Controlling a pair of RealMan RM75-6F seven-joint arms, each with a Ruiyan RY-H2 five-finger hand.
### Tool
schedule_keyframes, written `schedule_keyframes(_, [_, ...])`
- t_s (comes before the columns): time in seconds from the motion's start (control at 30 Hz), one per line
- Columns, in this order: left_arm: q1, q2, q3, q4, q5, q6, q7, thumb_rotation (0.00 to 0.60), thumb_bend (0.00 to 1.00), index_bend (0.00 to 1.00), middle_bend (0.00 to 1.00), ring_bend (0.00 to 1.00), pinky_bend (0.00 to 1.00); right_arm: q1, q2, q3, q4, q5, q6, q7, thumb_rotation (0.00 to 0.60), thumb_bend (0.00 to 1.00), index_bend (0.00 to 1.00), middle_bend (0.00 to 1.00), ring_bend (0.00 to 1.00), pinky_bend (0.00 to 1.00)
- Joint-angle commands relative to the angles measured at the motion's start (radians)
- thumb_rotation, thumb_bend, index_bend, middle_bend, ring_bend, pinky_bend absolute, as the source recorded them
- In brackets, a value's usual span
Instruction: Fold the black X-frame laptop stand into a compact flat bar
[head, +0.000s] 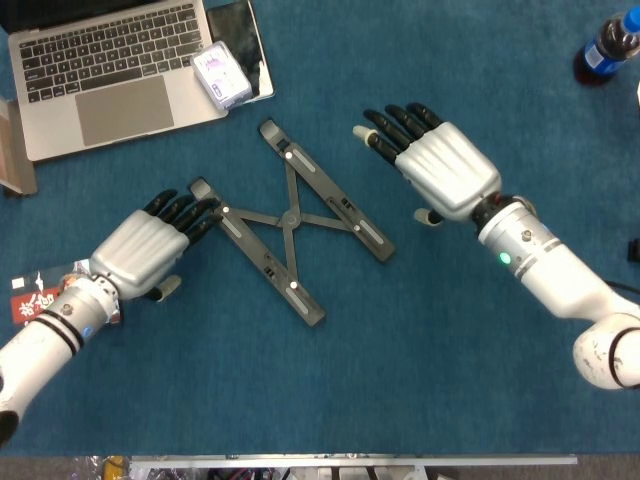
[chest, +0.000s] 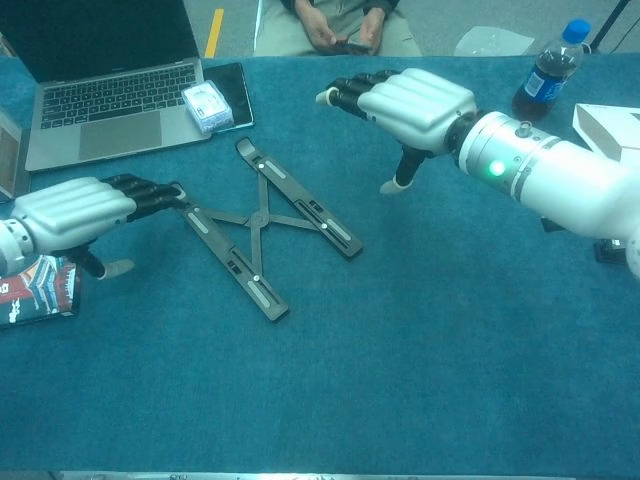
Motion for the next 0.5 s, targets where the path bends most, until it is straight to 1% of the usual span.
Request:
schedule_keyframes(0.03, [-0.005,-0.02,-0.011,0.021,0.018,0.014,-0.022,0.6,0.35,0.0,0.0,0.0,0.0,-0.003,-0.016,-0.006,0.028,-0.033,0.014,0.014,0.6,0.0,0.0,0.02,0.0,0.11])
schedule_keyframes(0.17, [-0.019,-0.042,-0.017,0.041,0.024,0.003,-0.045,0.6,0.35,0.0,0.0,0.0,0.0,-0.006,-0.04,-0.018,0.073,-0.121,0.022,0.063,0.6,0.0,0.0,0.0,0.0,0.11])
schedule_keyframes(0.33, [-0.037,-0.077,-0.025,0.068,0.029,-0.007,-0.048,0.6,0.35,0.0,0.0,0.0,0.0,-0.007,-0.065,-0.043,0.141,-0.24,0.033,0.107,0.6,0.0,0.0,0.0,0.0,0.11])
schedule_keyframes(0.37, [-0.04,-0.084,-0.026,0.073,0.03,-0.007,-0.044,0.6,0.35,0.0,0.0,0.0,0.0,-0.008,-0.068,-0.049,0.152,-0.254,0.03,0.113,0.6,0.0,0.0,0.0,0.0,0.11])
schedule_keyframes(0.47, [-0.047,-0.099,-0.031,0.082,0.027,-0.009,-0.037,0.6,0.35,0.0,0.0,0.0,0.0,-0.016,-0.071,-0.046,0.143,-0.227,0.007,0.148,0.6,0.0,0.0,0.0,0.0,0.11])
schedule_keyframes(0.5, [-0.049,-0.106,-0.034,0.088,0.028,-0.005,-0.035,0.6,0.35,0.0,0.0,0.0,0.0,-0.014,-0.071,-0.048,0.147,-0.227,0.001,0.14,0.6,0.0,0.0,0.0,0.0,0.11])
